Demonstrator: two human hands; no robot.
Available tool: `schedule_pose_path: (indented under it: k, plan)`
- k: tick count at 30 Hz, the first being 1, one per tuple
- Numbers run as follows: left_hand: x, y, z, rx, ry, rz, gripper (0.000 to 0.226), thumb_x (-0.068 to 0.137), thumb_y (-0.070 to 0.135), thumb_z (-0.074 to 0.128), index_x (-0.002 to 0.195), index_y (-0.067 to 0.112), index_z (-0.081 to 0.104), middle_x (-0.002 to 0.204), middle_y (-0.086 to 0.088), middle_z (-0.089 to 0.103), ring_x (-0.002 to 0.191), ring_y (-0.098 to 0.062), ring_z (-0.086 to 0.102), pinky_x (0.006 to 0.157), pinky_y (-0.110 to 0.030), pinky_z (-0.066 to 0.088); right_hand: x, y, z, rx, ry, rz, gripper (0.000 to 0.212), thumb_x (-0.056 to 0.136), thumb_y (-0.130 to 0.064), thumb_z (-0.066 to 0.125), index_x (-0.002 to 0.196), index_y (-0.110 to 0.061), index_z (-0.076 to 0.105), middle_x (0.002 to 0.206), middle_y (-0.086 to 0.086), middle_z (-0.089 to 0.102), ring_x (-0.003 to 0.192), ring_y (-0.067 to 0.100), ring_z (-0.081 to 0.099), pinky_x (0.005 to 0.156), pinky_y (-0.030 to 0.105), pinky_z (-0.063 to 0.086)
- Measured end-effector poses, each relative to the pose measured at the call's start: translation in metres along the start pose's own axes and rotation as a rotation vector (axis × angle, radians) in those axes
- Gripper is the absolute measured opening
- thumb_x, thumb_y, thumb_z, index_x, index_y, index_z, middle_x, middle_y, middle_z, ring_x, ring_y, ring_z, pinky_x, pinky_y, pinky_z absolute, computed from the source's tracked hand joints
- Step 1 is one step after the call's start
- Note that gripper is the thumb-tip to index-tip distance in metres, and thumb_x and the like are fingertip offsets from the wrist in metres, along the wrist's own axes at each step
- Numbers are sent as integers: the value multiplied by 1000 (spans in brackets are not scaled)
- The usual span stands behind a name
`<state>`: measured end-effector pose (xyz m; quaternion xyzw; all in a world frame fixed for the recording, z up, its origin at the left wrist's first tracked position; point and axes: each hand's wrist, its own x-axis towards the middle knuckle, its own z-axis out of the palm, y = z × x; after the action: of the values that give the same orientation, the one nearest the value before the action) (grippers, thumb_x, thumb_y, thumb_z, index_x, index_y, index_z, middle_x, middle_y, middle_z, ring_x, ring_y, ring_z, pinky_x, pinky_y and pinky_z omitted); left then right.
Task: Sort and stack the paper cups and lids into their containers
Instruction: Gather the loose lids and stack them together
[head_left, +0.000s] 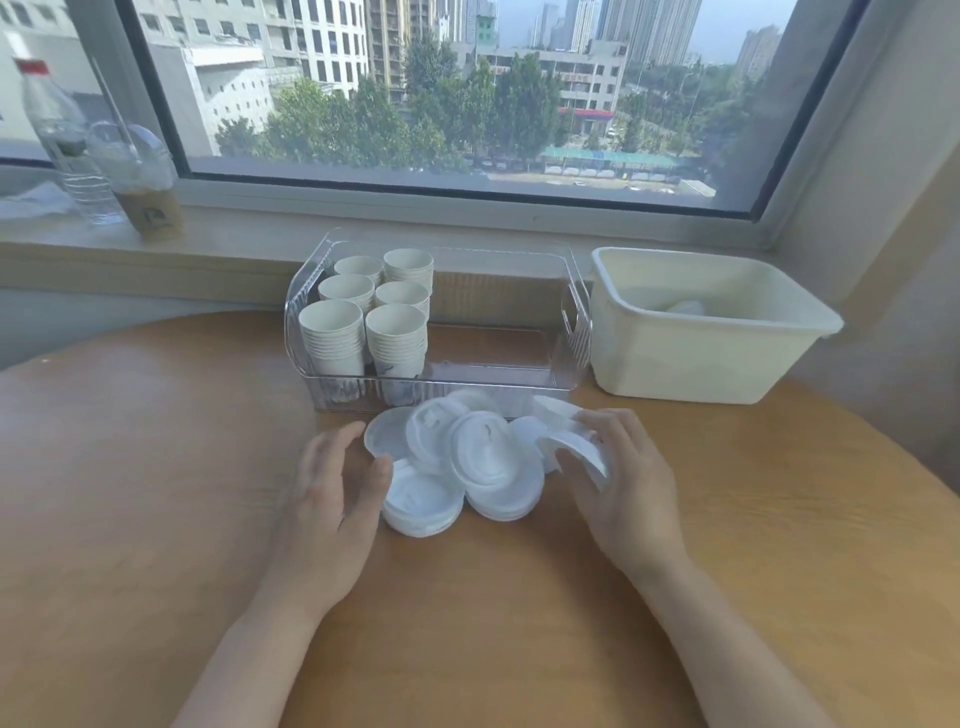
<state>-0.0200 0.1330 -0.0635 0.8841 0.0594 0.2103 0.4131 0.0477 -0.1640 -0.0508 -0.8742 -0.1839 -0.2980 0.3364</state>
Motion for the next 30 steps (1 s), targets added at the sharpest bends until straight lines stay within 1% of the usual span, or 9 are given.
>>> schedule_pose_path:
  k: [4, 7, 10, 14, 17, 20, 25, 28, 30]
  plan:
    - [-16, 11, 12, 127, -108, 31, 100, 77, 97, 41, 159, 41, 31, 161, 16, 36, 144, -13, 41, 121, -44, 34, -6, 3, 3, 1, -83, 2, 50, 88, -20, 79, 130, -31, 56, 125, -14, 55, 110, 16, 61, 80, 27, 52]
    - [-22, 20, 25, 165, -135, 62, 107, 70, 101, 45, 160, 48, 21, 163, 17, 32, 143, -16, 42, 118, -43, 36, -8, 5, 1, 86, -165, 36, 51, 90, -36, 78, 136, -30, 56, 128, -14, 53, 108, 12, 58, 92, 33, 54]
    - [-24, 27, 37, 167, -144, 47, 108, 73, 94, 51, 162, 48, 13, 170, 10, 23, 151, -20, 35, 123, -45, 33, -10, 6, -6, 134, -228, 43, 67, 86, -52, 78, 143, -28, 53, 138, -12, 53, 122, 12, 55, 107, 38, 48]
    - [-23, 38, 53, 134, -96, 113, 91, 87, 68, 65, 161, 41, 20, 163, 16, 28, 143, -10, 38, 112, -36, 39, -10, 5, -14, 141, -253, 93, 83, 80, -71, 71, 151, -37, 46, 145, -18, 48, 138, 6, 43, 117, 39, 37]
    - [-25, 44, 61, 114, -70, 156, 89, 86, 58, 75, 159, 36, 29, 156, 16, 37, 137, -5, 42, 105, -30, 41, -13, 4, -19, 142, -265, 121, 87, 78, -76, 68, 152, -39, 43, 148, -21, 46, 140, 3, 41, 119, 42, 34]
    - [-27, 44, 58, 12, -35, 131, 94, 79, 49, 85, 155, 38, 31, 142, 26, 34, 129, 5, 41, 101, -26, 40, -17, 4, -21, 98, -248, 128, 88, 78, -78, 65, 153, -37, 43, 150, -23, 43, 143, 3, 37, 120, 41, 31]
    - [-37, 41, 44, -88, 52, 75, 103, 70, 39, 96, 154, 38, 36, 135, 20, 45, 124, 3, 49, 104, -24, 43, -26, 3, -22, 29, -234, 124, 91, 80, -80, 61, 156, -35, 41, 162, -13, 40, 154, 11, 30, 124, 48, 27]
    - [-47, 43, 36, -72, 81, 115, 97, 73, 37, 94, 153, 32, 40, 140, 19, 49, 129, -3, 50, 108, -31, 44, -32, -4, -25, -9, -164, 130, 88, 80, -79, 60, 156, -35, 43, 167, -9, 34, 158, 18, 24, 125, 38, 16]
    - [-56, 47, 32, -43, 123, 169, 90, 75, 43, 89, 151, 27, 43, 139, 19, 50, 129, -6, 49, 109, -36, 43, -36, -13, -28, -23, -70, 76, 79, 84, -72, 62, 149, -29, 53, 161, -5, 43, 154, 18, 31, 122, 33, 17]
